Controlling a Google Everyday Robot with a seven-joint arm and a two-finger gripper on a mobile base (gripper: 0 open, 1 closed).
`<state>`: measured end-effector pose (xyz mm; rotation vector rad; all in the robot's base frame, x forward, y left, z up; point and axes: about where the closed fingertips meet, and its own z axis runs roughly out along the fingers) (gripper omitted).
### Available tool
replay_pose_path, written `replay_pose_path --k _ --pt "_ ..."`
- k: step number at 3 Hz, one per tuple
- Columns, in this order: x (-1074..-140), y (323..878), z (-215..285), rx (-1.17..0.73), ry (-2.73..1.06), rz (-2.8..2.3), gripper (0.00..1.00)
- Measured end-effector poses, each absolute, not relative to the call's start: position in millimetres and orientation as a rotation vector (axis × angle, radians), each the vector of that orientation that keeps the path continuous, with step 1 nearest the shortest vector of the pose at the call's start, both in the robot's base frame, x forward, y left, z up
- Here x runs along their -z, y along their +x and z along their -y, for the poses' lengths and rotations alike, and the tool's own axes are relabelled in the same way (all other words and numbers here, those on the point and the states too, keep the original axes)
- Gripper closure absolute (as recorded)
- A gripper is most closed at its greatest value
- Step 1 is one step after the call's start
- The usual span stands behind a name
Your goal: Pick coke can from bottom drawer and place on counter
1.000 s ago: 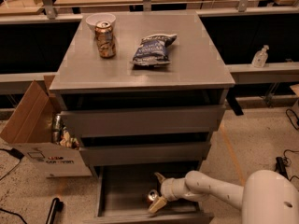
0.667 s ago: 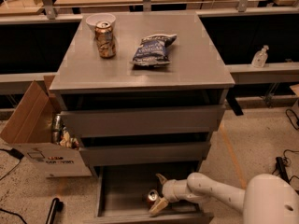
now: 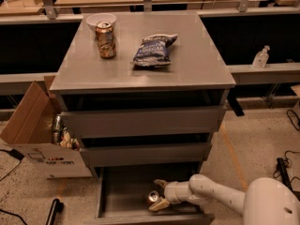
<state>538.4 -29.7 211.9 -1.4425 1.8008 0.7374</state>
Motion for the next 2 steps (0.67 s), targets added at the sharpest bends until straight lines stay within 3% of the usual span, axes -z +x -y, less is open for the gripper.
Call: replay_pose_path --k 1,2 --pt "-206.9 538.1 30.6 -0.746 -1.453 -1.798 0.29" --pt "-193.2 538.2 25.8 -0.782 -1.480 -1.806 0.28"
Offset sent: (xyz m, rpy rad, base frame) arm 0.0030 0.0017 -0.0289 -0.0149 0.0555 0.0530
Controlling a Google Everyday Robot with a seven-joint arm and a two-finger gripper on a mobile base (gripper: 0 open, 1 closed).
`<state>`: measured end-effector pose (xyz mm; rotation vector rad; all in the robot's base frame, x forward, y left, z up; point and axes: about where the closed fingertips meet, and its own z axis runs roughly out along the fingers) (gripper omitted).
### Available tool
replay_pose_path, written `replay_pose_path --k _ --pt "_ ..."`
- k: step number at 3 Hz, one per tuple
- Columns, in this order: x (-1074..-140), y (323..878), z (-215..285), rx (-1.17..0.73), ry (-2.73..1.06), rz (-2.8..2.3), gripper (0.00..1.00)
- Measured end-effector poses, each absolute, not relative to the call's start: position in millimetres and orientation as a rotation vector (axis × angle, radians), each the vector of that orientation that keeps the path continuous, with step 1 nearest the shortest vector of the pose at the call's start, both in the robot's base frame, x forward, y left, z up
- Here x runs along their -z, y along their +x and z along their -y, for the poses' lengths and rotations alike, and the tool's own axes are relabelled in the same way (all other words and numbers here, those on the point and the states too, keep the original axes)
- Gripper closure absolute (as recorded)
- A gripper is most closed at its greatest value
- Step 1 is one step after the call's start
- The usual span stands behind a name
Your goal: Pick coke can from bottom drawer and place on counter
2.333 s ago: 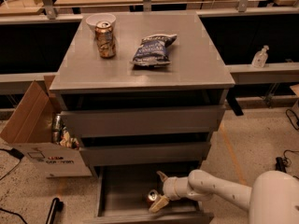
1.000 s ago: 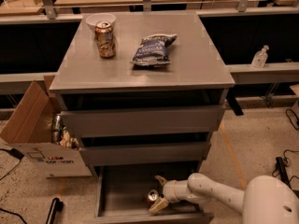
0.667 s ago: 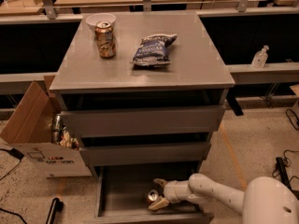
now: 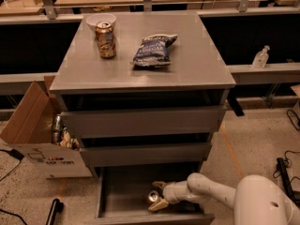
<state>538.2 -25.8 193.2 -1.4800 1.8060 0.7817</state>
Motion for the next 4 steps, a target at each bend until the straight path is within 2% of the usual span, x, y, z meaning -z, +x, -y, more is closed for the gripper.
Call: replay_pose_path --k 2,3,4 --pt "-182.9 538.6 18.3 -0.822 -1.502 -1.782 0.30" --pt "-183.3 537.5 20.5 -0.852 -1.483 -1.738 0.35" --pt "-193.8 534.7 26.1 -0.868 -1.465 -1.673 0.54"
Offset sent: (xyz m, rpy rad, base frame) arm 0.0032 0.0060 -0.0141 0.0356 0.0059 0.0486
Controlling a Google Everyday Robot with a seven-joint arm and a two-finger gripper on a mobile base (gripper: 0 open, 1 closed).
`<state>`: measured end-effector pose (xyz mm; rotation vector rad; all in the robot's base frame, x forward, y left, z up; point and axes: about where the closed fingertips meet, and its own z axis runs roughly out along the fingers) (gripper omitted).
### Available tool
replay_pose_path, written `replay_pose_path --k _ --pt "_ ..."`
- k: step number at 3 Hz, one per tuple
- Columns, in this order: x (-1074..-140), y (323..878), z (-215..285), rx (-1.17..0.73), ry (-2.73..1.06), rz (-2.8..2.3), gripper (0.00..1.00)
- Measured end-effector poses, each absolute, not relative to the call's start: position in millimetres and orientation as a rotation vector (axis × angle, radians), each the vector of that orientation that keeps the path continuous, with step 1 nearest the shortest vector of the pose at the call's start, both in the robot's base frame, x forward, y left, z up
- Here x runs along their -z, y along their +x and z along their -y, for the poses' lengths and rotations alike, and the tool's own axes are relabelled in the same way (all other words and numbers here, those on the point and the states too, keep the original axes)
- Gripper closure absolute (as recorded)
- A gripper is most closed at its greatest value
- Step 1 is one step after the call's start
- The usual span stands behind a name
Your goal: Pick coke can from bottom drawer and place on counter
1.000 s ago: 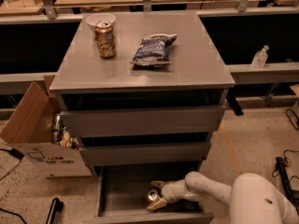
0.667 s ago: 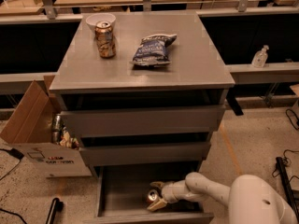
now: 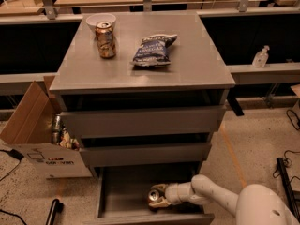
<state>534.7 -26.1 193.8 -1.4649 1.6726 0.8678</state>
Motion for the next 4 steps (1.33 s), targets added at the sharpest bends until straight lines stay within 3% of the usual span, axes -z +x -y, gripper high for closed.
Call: replay_pose_path --k 2,4 --pt "-205.8 530.9 26.8 -0.923 -1.467 -1.583 1.00" --pt "-323.7 505.3 41.6 -0.956 -1.411 -1.326 1.00"
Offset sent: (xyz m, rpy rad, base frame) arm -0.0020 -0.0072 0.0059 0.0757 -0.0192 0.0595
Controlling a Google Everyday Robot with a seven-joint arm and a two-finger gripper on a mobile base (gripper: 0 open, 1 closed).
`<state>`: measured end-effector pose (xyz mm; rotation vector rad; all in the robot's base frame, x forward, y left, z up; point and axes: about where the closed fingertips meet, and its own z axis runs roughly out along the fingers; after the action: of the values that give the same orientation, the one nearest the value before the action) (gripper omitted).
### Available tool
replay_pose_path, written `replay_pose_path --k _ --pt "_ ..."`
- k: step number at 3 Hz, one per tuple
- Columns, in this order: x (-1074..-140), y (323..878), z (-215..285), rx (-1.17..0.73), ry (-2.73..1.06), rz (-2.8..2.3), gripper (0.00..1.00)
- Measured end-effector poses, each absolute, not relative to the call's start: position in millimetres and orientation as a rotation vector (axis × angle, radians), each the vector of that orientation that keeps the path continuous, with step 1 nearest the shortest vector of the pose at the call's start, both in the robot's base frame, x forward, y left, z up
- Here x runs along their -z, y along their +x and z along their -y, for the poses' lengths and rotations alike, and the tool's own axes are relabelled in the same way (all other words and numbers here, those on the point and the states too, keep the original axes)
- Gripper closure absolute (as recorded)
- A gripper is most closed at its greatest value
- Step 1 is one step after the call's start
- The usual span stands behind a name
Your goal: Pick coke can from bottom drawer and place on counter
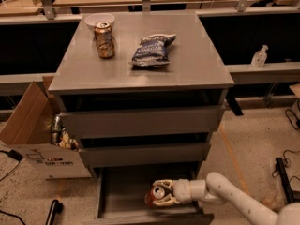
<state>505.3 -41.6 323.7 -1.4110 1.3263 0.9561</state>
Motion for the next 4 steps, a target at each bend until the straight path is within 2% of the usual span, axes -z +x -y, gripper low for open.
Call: replay_pose_path --k 1,3,4 --pt "-411.8 469.6 73.9 -0.843 -1.476 -1.298 1.00" --pt "-430.3 449.7 74.9 -0.876 -1.542 -1.290 1.00" --pt "-492.5 430.5 93.9 -0.823 -1.624 -1.263 1.00"
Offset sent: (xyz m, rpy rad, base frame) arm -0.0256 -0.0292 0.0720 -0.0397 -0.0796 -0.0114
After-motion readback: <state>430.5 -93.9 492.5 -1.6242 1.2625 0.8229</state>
